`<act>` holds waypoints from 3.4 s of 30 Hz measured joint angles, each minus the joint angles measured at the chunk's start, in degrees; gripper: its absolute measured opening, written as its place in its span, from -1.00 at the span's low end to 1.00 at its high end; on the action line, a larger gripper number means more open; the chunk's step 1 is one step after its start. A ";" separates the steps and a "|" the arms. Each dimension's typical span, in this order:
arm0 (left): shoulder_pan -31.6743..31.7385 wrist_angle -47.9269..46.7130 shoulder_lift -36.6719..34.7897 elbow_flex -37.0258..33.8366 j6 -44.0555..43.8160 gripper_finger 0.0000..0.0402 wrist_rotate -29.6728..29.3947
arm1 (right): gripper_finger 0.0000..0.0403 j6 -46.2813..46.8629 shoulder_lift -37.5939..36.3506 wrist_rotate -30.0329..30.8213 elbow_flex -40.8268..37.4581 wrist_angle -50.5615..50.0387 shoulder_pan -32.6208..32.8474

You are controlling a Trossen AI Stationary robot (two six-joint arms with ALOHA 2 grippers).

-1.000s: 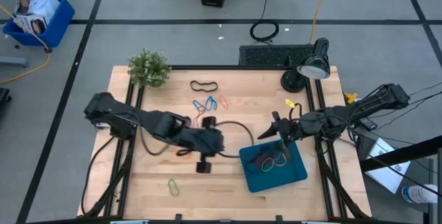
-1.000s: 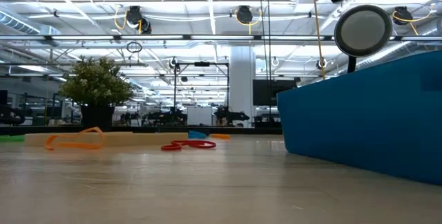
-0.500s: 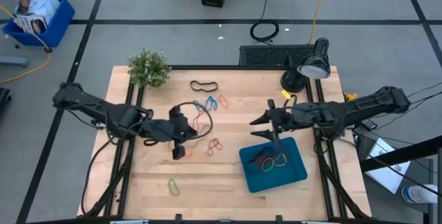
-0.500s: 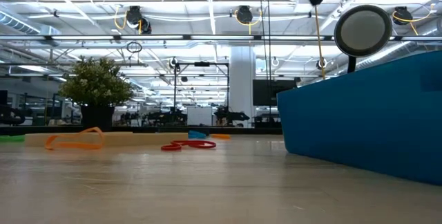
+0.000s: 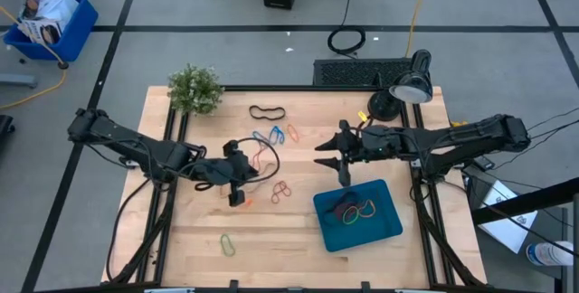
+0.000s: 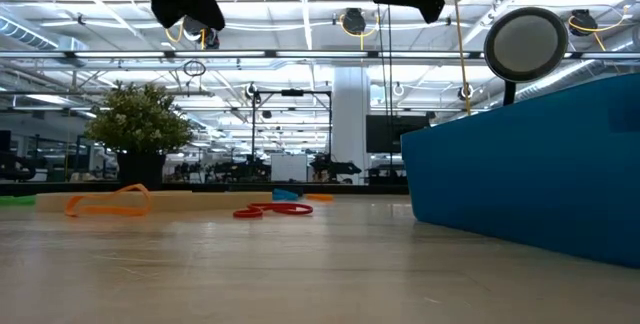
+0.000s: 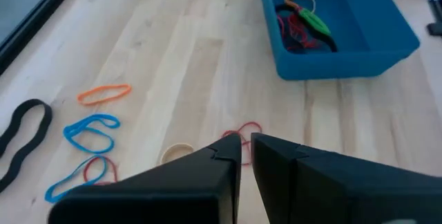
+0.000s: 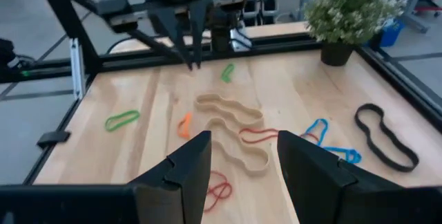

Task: Pick and place rubber bands into bin
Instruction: Put the green rubber band into the blue bin

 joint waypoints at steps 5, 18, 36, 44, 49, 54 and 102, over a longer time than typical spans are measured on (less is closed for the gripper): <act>0.56 2.20 0.00 0.00 1.40 -0.72 2.39 | -0.18 0.00 0.02 0.18 0.00 -0.26 -0.28; 0.97 2.11 0.00 0.05 5.07 -0.38 4.11 | -0.20 -1.02 0.02 0.34 0.00 -0.26 -0.47; -5.26 -7.48 0.30 0.07 -0.16 -0.38 14.67 | -0.20 -1.01 0.02 0.35 -0.07 -1.24 -0.45; -15.95 -16.11 4.62 0.07 -9.91 -0.38 14.87 | -0.20 -1.62 0.00 0.39 -0.88 -0.48 -0.45; -22.00 -15.70 10.16 0.11 -16.47 -0.38 14.69 | -0.20 -1.48 0.00 0.39 -2.46 -0.23 -0.45; -24.30 -14.29 16.03 0.09 -21.63 -0.38 14.71 | -0.21 -1.44 0.02 0.39 -3.37 -0.26 -0.45; -24.83 -10.13 29.75 0.11 -24.44 -0.94 19.85 | -0.22 -1.42 0.02 0.22 -3.39 1.05 -0.27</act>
